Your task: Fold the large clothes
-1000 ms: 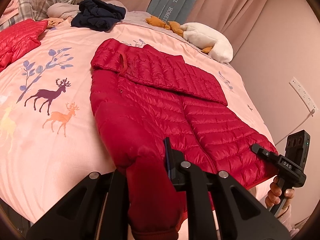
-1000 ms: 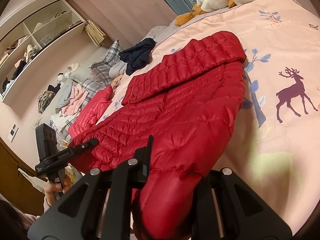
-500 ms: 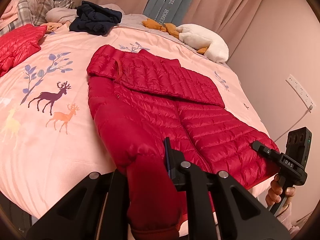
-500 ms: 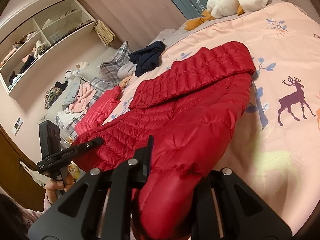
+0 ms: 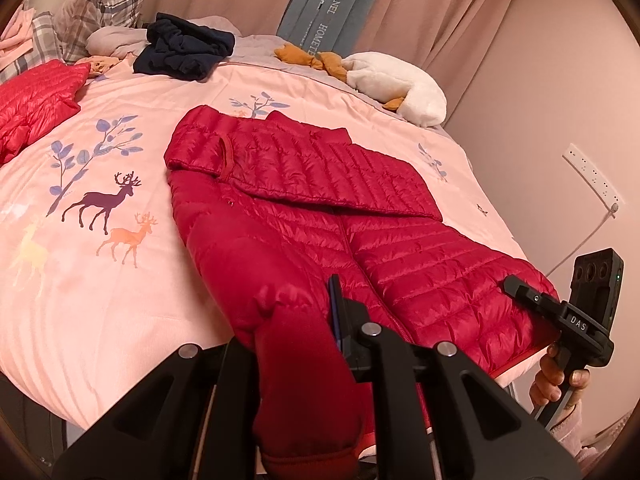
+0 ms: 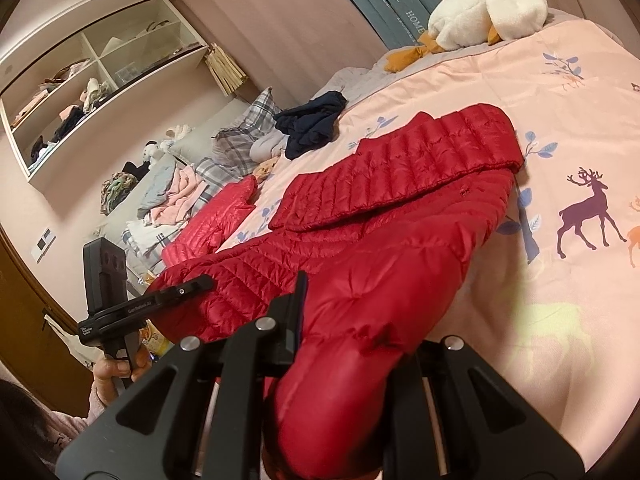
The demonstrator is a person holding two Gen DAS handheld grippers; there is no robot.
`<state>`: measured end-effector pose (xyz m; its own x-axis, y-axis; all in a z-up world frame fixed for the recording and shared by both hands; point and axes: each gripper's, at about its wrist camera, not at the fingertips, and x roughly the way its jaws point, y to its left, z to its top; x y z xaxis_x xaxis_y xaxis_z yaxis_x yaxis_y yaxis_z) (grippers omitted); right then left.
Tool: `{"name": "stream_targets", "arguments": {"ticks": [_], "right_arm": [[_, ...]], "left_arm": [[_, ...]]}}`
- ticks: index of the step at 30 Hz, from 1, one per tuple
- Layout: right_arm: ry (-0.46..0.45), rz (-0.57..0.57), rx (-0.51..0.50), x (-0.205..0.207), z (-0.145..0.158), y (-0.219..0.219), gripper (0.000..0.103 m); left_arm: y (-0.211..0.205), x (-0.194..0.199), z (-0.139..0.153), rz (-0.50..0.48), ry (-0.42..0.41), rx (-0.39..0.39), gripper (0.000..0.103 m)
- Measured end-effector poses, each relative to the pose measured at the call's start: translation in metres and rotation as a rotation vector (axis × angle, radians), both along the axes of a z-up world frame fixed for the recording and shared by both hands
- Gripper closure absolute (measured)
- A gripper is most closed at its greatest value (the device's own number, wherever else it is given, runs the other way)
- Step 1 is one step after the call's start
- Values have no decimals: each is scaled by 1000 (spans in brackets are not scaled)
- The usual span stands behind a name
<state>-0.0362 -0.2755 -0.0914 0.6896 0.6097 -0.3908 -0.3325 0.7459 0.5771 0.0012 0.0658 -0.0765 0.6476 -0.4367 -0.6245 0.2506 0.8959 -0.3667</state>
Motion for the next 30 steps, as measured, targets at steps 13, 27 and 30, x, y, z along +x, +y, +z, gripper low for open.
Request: {"name": "stream_targets", "arguments": {"ticks": [13, 27, 30], "right_arm": [[-35, 11, 15, -10, 8, -7, 89], [-72, 25, 31, -19, 18, -12, 89], [-79, 27, 34, -19, 19, -14, 89]], "left_arm": [[1, -9, 9, -11, -23, 0, 91], [2, -17, 17, -14, -44, -2, 91], [3, -18, 18, -15, -49, 0, 91]]}}
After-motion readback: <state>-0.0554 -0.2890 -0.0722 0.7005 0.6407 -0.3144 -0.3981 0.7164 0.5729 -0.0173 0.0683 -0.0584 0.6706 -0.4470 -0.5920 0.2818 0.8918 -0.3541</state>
